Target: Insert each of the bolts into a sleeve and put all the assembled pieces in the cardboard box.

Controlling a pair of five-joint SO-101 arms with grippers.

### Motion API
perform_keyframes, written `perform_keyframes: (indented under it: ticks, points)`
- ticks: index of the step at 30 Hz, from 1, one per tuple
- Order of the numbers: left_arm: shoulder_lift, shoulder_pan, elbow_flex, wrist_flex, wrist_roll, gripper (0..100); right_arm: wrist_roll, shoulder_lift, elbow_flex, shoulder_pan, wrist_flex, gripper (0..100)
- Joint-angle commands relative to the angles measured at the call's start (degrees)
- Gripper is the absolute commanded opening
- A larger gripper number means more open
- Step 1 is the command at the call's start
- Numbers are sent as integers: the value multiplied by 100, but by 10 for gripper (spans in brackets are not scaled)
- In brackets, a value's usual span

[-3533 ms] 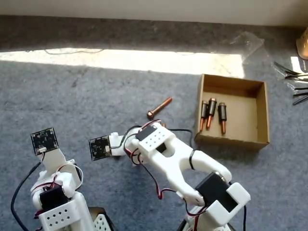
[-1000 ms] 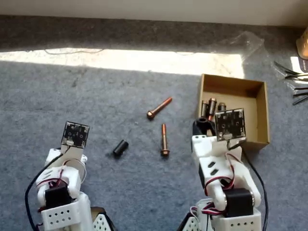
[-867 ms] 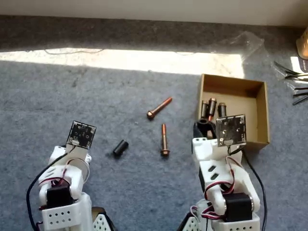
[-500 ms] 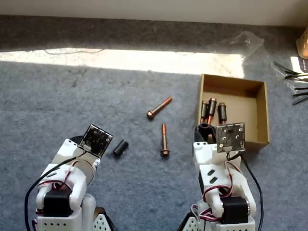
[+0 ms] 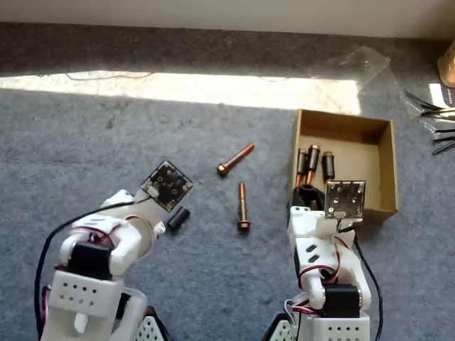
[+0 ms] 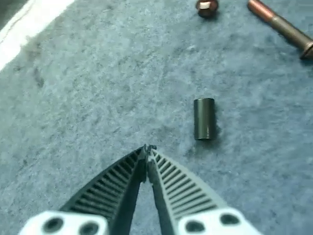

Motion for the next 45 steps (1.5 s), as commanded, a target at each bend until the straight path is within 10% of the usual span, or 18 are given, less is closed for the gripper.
perform_keyframes:
  ticks: [1,15,30,45]
  points:
    - [1015,541,-910,0,440,27,-53,-66,-66,57,-224,5]
    - [4382,1279,-3178,0,1574,27,-53,-66,-66,66,-215,5]
    - [7662,1675,-5130,44,4826,168,-79,-66,-57,259,-207,5]
    - [8321,2334,-5903,44,5705,175,-70,-66,136,303,-224,5]
